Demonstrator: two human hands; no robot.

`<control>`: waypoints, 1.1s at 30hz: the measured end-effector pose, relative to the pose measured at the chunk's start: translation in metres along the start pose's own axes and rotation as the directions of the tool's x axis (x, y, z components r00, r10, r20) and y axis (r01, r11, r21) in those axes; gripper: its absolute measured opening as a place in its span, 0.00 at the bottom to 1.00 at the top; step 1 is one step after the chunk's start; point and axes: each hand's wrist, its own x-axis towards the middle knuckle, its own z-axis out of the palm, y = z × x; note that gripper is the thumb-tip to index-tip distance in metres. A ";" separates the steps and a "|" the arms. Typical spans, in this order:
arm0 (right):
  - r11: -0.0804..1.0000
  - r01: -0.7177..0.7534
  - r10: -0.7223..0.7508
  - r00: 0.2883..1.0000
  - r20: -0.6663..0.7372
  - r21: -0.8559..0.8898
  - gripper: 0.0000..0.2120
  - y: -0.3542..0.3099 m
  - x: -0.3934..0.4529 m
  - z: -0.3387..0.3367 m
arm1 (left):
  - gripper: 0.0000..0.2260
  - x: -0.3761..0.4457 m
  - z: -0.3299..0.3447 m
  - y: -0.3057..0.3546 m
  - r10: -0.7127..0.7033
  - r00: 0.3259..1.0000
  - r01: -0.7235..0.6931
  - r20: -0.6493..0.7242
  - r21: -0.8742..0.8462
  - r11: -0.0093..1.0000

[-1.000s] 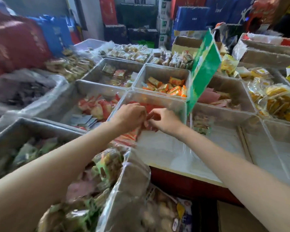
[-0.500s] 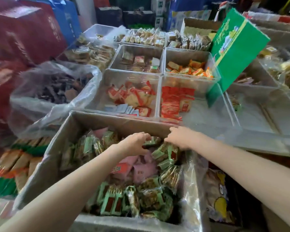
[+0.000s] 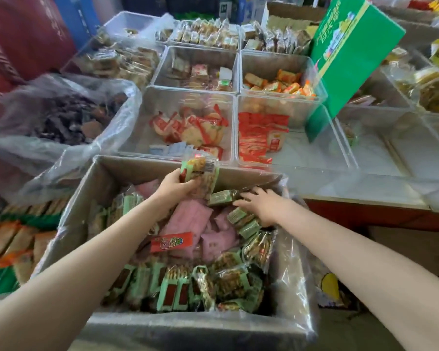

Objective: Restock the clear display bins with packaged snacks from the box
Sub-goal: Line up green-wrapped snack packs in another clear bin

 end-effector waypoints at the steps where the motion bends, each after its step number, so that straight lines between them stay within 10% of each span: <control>1: 0.995 -0.017 0.017 1.000 -0.004 -0.101 0.38 -0.005 0.008 0.005 | 0.08 -0.001 0.006 0.001 -0.010 1.000 0.010 0.027 0.001 1.000; 4: 0.988 -0.056 0.049 0.998 -0.049 -0.146 0.36 -0.015 0.021 0.012 | 0.12 -0.002 0.019 -0.003 0.013 0.998 -0.017 0.067 0.059 0.998; 8: 0.985 -0.029 0.044 0.996 -0.082 0.173 0.32 -0.014 0.002 -0.011 | 0.17 0.001 0.016 0.005 0.192 0.972 -0.139 -0.137 0.324 0.936; 12: 0.852 0.119 -0.036 0.985 -0.171 0.510 0.23 0.004 -0.029 -0.051 | 0.21 -0.001 0.014 0.020 0.245 0.970 -0.204 -0.003 0.543 0.814; 16: 0.648 0.061 -0.004 0.997 -0.077 0.759 0.36 0.011 -0.044 -0.052 | 0.22 -0.007 0.017 0.030 0.117 0.968 -0.207 0.224 0.437 0.875; 20: 0.357 0.027 0.010 0.999 -0.033 0.934 0.27 0.017 -0.057 -0.040 | 0.16 -0.026 0.016 0.047 -0.177 0.880 0.193 0.442 0.008 0.981; 23: 0.134 0.022 0.051 0.998 -0.029 0.991 0.24 0.031 -0.068 -0.037 | 0.27 -0.026 0.021 0.053 -0.168 0.747 0.250 0.643 -0.037 0.967; 26: 0.034 0.046 0.195 0.979 -0.052 0.998 0.27 0.045 -0.072 -0.035 | 0.24 -0.020 0.043 0.058 -0.122 0.779 0.250 0.615 -0.127 0.960; 30: 0.020 0.118 0.594 0.797 -0.107 0.993 0.33 0.062 -0.075 -0.041 | 0.30 -0.011 0.076 0.088 -0.160 0.874 0.329 0.459 -0.318 0.889; 33: 0.241 0.082 0.781 0.575 -0.244 0.967 0.27 0.080 -0.076 -0.052 | 0.22 -0.001 0.102 0.114 -0.228 0.883 0.401 0.410 -0.406 0.821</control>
